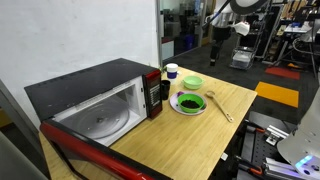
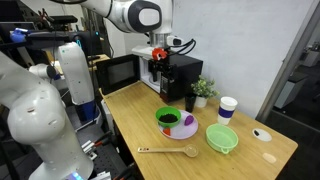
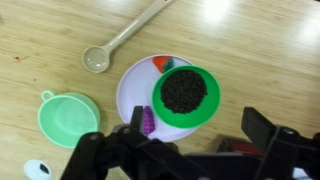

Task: Close the microwave door

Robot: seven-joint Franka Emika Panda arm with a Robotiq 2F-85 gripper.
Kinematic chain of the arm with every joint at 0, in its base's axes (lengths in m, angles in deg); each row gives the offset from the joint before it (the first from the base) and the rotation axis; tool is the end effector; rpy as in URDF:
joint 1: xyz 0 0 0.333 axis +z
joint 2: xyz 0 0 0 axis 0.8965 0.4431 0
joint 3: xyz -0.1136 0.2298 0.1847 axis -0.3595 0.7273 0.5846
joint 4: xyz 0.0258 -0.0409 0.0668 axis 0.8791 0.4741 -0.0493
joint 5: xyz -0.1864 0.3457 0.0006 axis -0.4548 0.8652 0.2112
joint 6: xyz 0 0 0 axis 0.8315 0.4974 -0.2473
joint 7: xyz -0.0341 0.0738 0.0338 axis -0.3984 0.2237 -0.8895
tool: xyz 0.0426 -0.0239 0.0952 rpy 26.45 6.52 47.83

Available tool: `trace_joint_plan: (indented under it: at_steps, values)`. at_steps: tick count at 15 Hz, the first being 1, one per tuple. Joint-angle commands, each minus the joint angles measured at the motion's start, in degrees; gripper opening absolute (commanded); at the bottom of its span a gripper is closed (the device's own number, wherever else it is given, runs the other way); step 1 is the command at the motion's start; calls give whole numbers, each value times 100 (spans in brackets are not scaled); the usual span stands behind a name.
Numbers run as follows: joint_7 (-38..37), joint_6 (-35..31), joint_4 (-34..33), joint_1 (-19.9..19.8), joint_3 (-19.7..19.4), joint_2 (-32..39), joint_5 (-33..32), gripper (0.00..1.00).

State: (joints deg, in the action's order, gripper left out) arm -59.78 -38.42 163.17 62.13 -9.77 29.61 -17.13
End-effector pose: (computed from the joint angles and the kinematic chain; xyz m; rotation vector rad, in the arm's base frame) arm 0.4149 -0.0643 0.4637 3.0900 0.1855 0.0603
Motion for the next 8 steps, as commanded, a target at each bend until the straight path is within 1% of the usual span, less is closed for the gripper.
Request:
trace_joint_plan:
  at_steps: [1,4,8]
  values:
    - [-378,-111,-26,420,343,4,778,100]
    - [-859,-328,-94,782,718,81,1435,100]
    - [-1442,-645,-321,1187,1107,340,2349,100]
